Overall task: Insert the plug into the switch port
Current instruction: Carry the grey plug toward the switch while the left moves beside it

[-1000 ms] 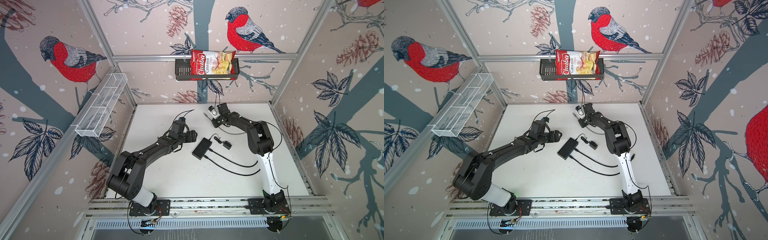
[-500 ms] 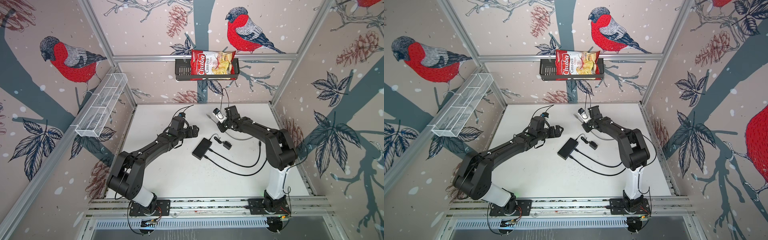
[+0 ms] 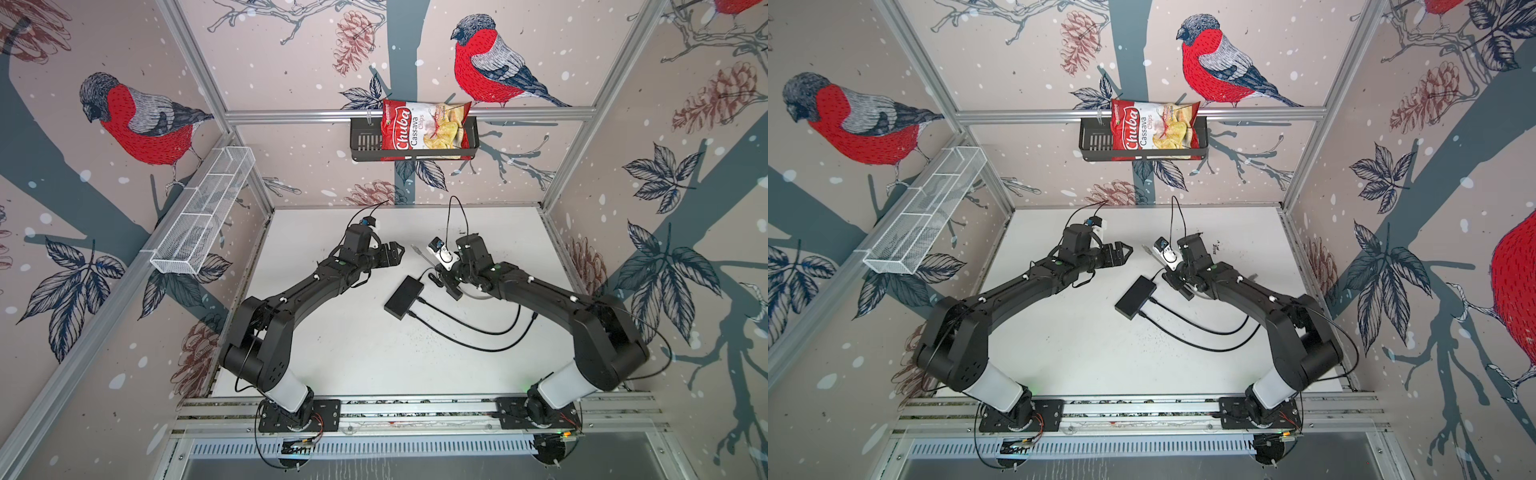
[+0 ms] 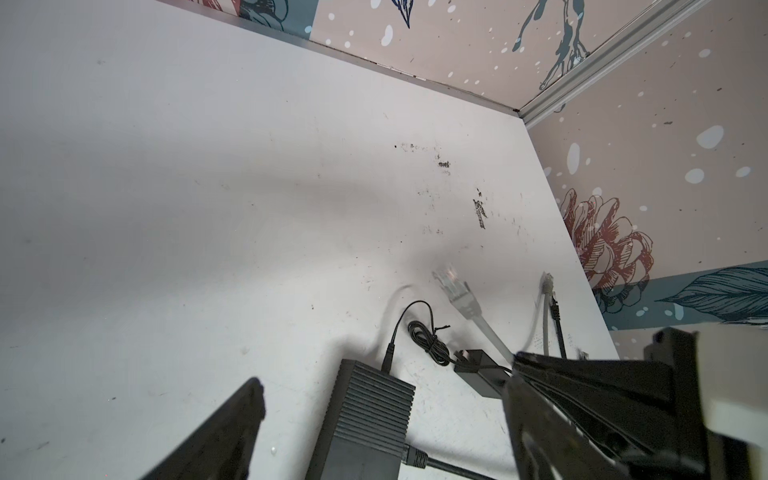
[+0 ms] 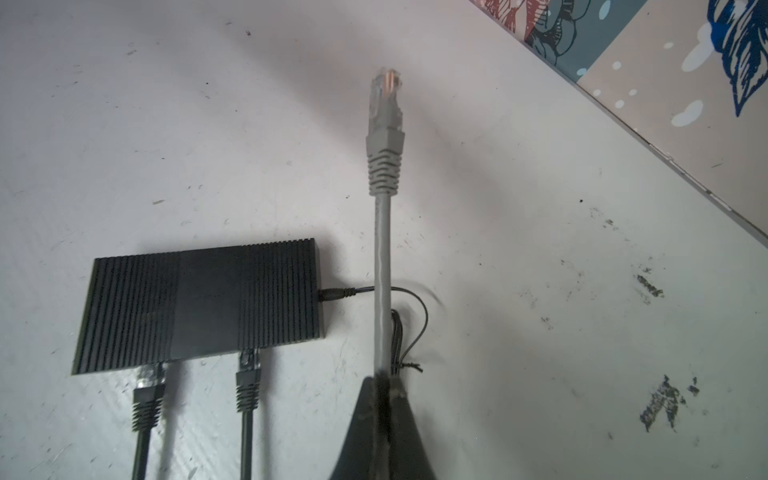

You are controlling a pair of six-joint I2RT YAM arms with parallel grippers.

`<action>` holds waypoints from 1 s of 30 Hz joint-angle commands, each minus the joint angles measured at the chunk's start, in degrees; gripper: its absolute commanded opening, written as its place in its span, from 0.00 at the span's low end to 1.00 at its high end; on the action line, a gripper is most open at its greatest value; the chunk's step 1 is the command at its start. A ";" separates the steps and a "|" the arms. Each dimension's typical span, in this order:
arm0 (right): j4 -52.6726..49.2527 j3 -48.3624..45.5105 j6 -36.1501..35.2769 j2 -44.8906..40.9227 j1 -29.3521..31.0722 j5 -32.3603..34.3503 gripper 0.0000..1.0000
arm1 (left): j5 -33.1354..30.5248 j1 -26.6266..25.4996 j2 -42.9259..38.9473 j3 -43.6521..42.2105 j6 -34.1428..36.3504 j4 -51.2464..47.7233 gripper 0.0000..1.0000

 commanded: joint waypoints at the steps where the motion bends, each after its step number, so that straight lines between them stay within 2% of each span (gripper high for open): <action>1: 1.96 -1.85 1.61 -2.72 0.75 -0.43 0.03 | 2.54 0.11 0.90 0.56 -1.34 1.81 0.86; 9: 3.19 -7.07 2.55 -8.88 1.11 -3.78 0.03 | 4.60 -1.43 2.30 2.78 -2.59 2.99 0.81; 16: 3.21 -8.18 1.89 -9.05 1.22 -5.72 0.04 | 4.53 -3.19 4.34 6.42 -2.41 1.75 0.75; 30: 3.56 -7.85 2.02 -8.83 1.29 -6.00 0.04 | 4.37 -5.05 7.20 8.40 -2.47 -0.16 0.46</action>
